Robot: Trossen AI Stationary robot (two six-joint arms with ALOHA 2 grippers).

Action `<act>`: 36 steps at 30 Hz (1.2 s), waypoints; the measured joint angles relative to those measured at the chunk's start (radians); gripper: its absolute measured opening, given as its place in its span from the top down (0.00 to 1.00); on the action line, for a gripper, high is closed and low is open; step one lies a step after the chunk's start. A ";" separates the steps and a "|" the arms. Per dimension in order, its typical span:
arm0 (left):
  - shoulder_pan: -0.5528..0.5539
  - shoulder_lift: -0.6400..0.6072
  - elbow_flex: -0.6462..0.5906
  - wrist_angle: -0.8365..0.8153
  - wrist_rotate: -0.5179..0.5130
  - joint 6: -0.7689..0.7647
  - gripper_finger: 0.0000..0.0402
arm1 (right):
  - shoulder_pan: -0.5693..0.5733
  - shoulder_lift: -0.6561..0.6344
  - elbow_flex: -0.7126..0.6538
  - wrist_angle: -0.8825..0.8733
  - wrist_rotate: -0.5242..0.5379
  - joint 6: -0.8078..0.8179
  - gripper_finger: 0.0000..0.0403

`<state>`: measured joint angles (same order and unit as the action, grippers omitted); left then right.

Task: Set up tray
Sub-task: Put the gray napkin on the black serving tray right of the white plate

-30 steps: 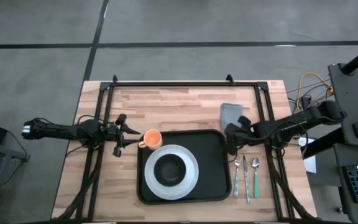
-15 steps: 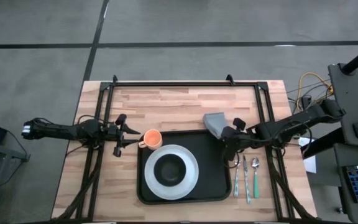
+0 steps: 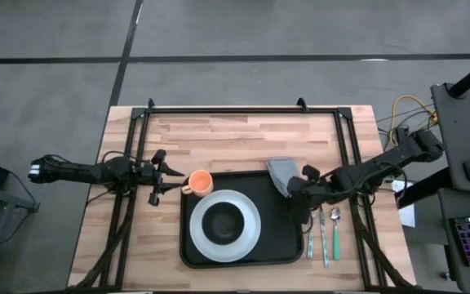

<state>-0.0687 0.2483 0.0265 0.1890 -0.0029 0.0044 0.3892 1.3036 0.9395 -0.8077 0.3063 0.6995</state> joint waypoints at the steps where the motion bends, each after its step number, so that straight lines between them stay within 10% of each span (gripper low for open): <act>1: 0.000 0.000 0.000 0.000 0.000 0.000 0.68 | 0.008 0.028 0.018 -0.005 -0.004 0.001 0.98; 18: 0.000 0.000 0.000 -0.019 0.000 0.000 0.68 | 0.108 0.404 0.370 -0.124 -0.064 -0.026 0.98; 36: 0.000 0.000 0.000 -0.029 0.000 0.000 0.68 | 0.119 0.519 0.413 -0.093 -0.205 -0.008 0.98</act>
<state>-0.0686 0.2480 0.0265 0.1598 -0.0032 0.0043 0.5079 1.8222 1.3528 -0.9012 0.1013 0.6910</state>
